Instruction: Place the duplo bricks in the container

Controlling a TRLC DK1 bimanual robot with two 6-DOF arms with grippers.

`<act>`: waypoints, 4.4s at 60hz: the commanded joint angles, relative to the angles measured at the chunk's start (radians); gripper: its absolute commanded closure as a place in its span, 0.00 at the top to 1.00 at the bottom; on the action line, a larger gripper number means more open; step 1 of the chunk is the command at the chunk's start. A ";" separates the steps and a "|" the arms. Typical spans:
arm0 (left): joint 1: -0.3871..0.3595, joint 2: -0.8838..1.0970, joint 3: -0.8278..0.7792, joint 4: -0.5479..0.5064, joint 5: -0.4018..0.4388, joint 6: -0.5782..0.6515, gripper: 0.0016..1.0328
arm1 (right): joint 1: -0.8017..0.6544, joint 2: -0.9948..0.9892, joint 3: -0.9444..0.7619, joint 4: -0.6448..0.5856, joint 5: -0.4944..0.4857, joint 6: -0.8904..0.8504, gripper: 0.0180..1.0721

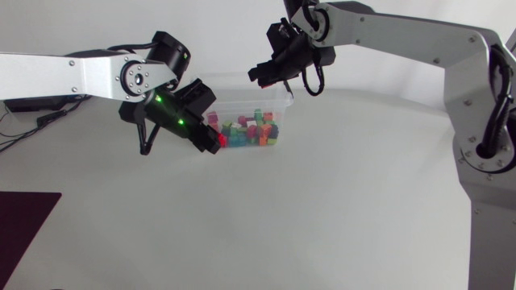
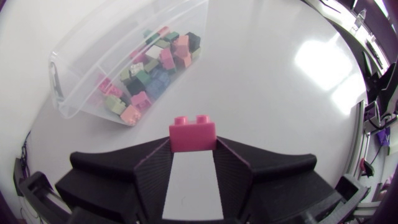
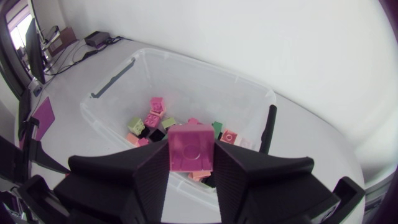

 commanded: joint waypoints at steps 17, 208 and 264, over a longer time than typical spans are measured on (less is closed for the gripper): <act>0.077 -0.018 0.118 0.066 0.065 0.039 0.29 | 0.004 0.067 -0.011 0.170 0.008 0.002 0.22; 0.295 -0.584 -0.592 0.972 -0.076 -0.044 0.95 | -0.182 -1.245 -1.393 0.705 0.404 -0.182 0.96; 0.359 -1.170 -1.005 0.946 -0.070 -0.033 0.95 | -0.194 -1.719 -1.703 0.719 0.447 -0.356 0.96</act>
